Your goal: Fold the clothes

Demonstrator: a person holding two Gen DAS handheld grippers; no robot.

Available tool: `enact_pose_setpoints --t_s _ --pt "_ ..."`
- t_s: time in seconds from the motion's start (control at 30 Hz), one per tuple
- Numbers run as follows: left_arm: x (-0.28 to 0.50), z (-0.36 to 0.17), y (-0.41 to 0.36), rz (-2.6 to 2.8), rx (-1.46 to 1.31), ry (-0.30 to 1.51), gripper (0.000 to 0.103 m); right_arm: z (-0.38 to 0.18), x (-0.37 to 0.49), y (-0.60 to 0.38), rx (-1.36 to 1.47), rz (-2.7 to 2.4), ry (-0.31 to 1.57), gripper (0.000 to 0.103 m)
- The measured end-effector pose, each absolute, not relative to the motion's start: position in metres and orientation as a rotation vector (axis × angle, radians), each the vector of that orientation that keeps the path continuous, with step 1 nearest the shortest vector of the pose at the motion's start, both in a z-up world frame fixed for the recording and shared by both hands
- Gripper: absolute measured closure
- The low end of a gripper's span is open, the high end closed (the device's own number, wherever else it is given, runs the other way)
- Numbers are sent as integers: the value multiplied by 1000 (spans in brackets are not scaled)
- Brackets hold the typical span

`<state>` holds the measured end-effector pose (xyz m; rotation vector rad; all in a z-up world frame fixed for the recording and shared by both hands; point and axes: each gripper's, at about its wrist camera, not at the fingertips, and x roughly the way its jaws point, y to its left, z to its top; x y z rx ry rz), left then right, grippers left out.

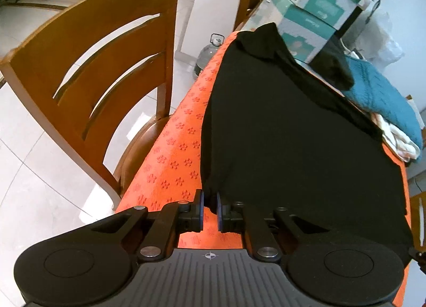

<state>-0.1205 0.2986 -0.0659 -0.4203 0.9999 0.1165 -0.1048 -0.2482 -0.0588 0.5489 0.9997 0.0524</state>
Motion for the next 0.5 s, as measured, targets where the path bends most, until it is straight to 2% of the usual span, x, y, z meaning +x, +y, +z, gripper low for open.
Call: enact_pose_setpoints --t_s 0.23,0.5 --pt "-158 -59 298 108 -379 1089 92 -49 -146 -257 530 62 1063 102" --pt "-198 -104 299 160 -378 1222 91 -85 -182 -261 519 34 1186 102"
